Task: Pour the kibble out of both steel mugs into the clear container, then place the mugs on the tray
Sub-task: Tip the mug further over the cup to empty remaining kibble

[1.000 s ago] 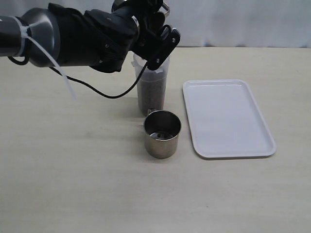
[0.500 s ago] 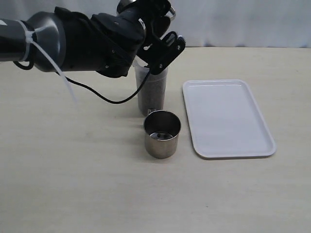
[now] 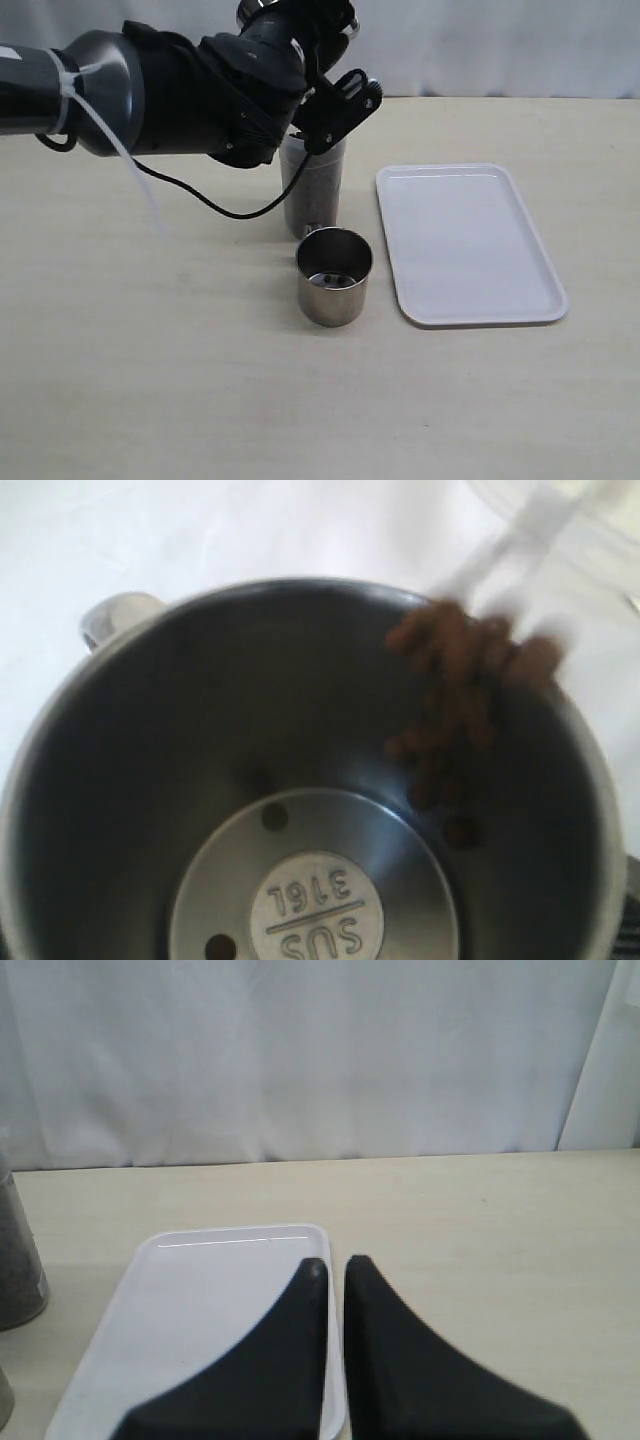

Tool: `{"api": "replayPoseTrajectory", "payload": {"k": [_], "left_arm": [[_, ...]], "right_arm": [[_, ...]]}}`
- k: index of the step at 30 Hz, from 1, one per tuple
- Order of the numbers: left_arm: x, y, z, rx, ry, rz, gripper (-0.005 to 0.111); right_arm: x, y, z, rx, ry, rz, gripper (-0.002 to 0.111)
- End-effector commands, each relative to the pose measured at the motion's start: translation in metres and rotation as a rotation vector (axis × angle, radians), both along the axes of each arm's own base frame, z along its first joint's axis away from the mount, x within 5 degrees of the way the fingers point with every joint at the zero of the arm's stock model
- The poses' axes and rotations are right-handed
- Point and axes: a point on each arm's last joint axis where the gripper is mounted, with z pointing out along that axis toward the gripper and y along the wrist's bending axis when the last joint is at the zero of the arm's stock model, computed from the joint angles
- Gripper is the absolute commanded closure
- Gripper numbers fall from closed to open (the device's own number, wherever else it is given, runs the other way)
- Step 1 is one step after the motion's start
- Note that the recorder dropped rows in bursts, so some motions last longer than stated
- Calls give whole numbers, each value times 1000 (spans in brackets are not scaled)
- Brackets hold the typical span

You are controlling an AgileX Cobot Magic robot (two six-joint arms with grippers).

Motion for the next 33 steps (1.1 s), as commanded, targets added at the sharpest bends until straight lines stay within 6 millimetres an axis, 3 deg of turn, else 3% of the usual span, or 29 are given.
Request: {"api": "replayPoseTrajectory", "payload": {"k": [1, 4, 14, 21, 33], "left_arm": [[1, 0, -5, 119, -45, 59, 107], [0, -4, -13, 133, -37, 54, 107], [-14, -17, -10, 137, -67, 59, 107], [-26, -28, -26, 208, -108, 132, 107], [-30, -23, -31, 261, -162, 241, 107]], "right_arm": [[0, 0, 0, -1, -4, -3, 104], [0, 0, 0, -1, -4, -3, 104], [0, 0, 0, -1, -4, -3, 104], [0, 0, 0, -1, -4, -3, 104], [0, 0, 0, -1, -4, -3, 104]]}}
